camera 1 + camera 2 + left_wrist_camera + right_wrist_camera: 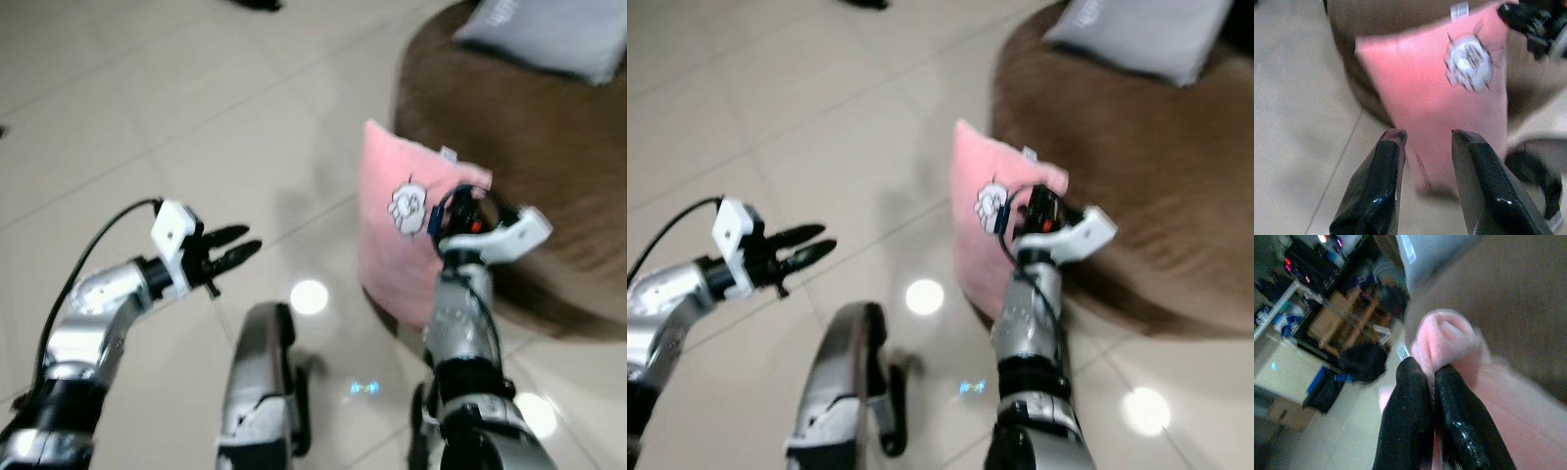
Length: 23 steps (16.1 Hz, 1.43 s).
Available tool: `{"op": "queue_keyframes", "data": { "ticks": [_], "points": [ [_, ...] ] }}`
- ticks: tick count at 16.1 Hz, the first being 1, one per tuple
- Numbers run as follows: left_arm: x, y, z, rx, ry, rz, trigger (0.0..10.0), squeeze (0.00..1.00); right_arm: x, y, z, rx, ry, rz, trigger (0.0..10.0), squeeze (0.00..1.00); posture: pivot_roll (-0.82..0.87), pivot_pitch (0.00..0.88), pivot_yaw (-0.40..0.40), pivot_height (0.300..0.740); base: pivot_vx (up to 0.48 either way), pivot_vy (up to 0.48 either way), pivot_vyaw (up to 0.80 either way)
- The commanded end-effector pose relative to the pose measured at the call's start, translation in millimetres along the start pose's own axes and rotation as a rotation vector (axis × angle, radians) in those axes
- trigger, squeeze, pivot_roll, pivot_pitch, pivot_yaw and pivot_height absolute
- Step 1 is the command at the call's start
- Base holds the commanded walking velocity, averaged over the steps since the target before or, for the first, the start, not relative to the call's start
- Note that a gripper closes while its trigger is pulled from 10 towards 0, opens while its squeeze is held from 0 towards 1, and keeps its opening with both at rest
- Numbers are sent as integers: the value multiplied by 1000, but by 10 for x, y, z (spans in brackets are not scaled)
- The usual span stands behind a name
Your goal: Move the pillow to the sofa from floor
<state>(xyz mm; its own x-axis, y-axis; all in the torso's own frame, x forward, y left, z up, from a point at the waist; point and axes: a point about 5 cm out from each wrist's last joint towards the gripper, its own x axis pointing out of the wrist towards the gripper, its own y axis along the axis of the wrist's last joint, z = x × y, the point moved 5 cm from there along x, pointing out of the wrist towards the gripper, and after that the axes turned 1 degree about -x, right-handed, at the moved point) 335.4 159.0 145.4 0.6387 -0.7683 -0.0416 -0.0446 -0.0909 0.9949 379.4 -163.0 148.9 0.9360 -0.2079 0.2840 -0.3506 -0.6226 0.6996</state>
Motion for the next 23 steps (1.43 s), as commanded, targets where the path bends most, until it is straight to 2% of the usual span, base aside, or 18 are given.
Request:
{"op": "queue_keyframes", "data": {
  "ticks": [1, 2, 3, 4, 5, 6, 7, 8, 9, 11, 12, 13, 14, 17, 18, 19, 21, 23],
  "points": [
    [-28, -4, -47, -7, 24, 20, 10000, 0, -101, -116, -593, 166, 56, 14, 0, 0, 71, 184, 101, 546, 0, 0, 0],
    [100, 70, -19, 4, 21, 75, 10000, 0, -13, 182, -716, 139, 99, 76, 0, 0, 22, 141, 78, 546, 0, 0, 0],
    [164, 163, 164, 26, 2, 114, 10000, 0, 27, 339, -761, 106, 118, 106, 0, 0, 17, 136, 75, 546, 0, 0, 0],
    [301, 400, 455, 77, 10, 198, 10000, 0, 81, 720, -855, 25, 163, 161, 0, 0, -11, 113, 65, 546, 0, 0, 0],
    [348, 456, 431, 93, 42, 213, 10000, 0, 91, 855, -899, -21, 185, 174, 0, 0, -16, 111, 66, 546, 0, 0, 0],
    [408, 574, 335, 130, 136, 229, 10000, 0, 92, 1086, -966, -153, 212, 187, 0, 0, -40, 85, 68, 546, 0, 0, 0],
    [416, 610, 316, 139, 157, 237, 10000, 0, 86, 1133, -968, -182, 208, 187, 0, 0, -42, 79, 67, 546, 0, 0, 0],
    [462, 740, 318, 156, 196, 248, 10000, 0, 25, 1252, -1003, -245, 218, 179, 10000, 0, -41, 62, 53, 546, 0, 0, 0],
    [517, 858, 316, 170, 239, 247, 10000, 0, -54, 1336, -1051, -267, 245, 176, 10000, 0, -37, 51, 45, 546, 0, 0, 0],
    [581, 1080, 192, 188, 337, 287, 10000, 0, -144, 1338, -995, -338, 223, 143, 10000, 0, -37, 42, 43, 546, 0, 0, 0],
    [577, 1084, 138, 183, 367, 285, 10000, 0, -155, 1319, -970, -349, 217, 135, 10000, 0, -34, 36, 46, 551, 0, 0, 0],
    [542, 1019, 46, 197, 417, 260, 10000, 0, -174, 1262, -922, -395, 208, 115, 10000, 0, -34, 35, 47, 561, 0, 0, 0],
    [468, 831, -16, 285, 450, 184, 10000, 0, -206, 1165, -814, -485, 180, 68, 10000, 0, -29, 34, 39, 576, 0, 0, 0],
    [473, 812, 5, 319, 450, 170, 10000, 0, -211, 1089, -707, -534, 155, 23, 10000, 0, -23, 33, 25, 601, 0, 0, 0],
    [485, 826, 28, 357, 449, 173, 10000, 0, -212, 1079, -685, -550, 147, 12, 10000, 0, -17, 35, 16, 611, 0, 0, 0],
    [488, 826, 33, 365, 450, 175, 10000, 0, -212, 1078, -678, -551, 145, 11, 10000, 0, -17, 35, 16, 616, 0, 0, 0],
    [472, 690, 137, 325, 399, 179, 10000, 0, -189, 1109, -625, -576, 122, 31, 10000, 0, -16, 37, 4, 636, 0, 0, 0],
    [478, 649, 155, 324, 400, 173, 10000, 0, -203, 1086, -580, -592, 107, 26, 10000, 0, -15, 36, 2, 651, 0, 0, 0]
  ]
}}
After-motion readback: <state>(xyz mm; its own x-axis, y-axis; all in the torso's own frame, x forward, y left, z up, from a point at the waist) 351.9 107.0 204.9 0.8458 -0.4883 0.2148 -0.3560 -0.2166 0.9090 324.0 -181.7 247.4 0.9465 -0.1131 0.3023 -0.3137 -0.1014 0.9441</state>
